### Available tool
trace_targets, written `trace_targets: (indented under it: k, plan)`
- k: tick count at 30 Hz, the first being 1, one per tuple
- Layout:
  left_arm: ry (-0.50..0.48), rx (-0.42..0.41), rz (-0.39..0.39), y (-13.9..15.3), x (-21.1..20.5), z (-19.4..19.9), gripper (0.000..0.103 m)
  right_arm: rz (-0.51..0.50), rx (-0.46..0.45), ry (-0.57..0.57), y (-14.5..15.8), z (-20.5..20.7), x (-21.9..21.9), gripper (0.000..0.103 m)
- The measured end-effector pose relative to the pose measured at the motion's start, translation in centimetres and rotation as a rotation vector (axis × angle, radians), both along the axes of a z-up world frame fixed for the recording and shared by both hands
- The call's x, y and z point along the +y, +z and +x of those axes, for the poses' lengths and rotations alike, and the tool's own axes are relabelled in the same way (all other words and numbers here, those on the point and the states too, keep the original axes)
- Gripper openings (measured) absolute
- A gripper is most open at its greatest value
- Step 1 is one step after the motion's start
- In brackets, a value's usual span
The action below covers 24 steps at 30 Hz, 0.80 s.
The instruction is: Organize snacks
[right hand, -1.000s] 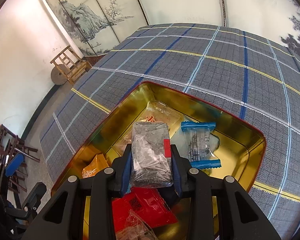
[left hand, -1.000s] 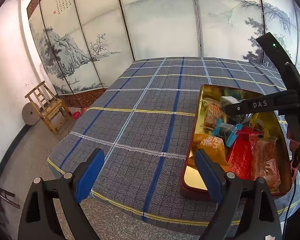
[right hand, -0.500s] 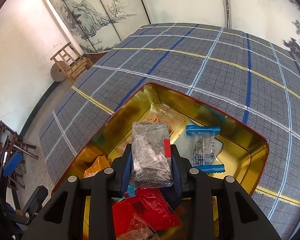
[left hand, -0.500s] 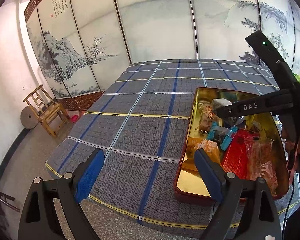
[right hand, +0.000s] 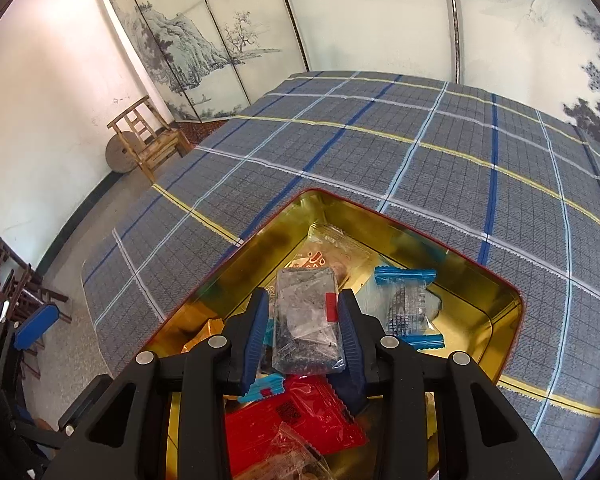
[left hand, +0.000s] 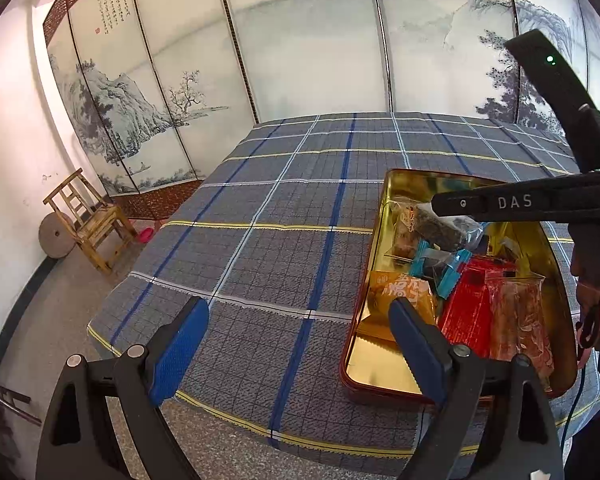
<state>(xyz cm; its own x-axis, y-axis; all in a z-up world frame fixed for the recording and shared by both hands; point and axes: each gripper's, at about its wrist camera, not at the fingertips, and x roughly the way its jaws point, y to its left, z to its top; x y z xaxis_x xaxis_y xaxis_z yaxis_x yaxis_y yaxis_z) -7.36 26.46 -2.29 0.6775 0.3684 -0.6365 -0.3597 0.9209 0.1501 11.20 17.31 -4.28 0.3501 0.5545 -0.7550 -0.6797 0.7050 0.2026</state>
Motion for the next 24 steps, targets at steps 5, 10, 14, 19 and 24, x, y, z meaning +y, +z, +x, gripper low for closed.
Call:
trace_targets:
  k: [5,10,14,19,24]
  plan:
    - [0.0,-0.007,-0.005,0.3,-0.2,-0.2,0.09,0.034,-0.139,0.017,2.1,-3.5,-0.7,0.039]
    - [-0.004,-0.065,0.0,1.2,-1.1,-1.2,0.09,0.069,-0.307,0.01,4.1,-8.0,-2.7,0.059]
    - [0.005,-0.157,0.024,2.6,-2.2,-2.7,0.09,0.099,-0.446,0.002,5.4,-11.8,-5.0,0.068]
    - [0.028,-0.313,0.095,5.6,-4.5,-5.7,0.103,0.13,-0.566,-0.014,7.3,-15.4,-8.1,0.077]
    - [0.073,-0.501,0.206,8.9,-7.5,-9.9,0.103,0.195,-0.592,-0.074,9.6,-17.2,-11.9,0.08]
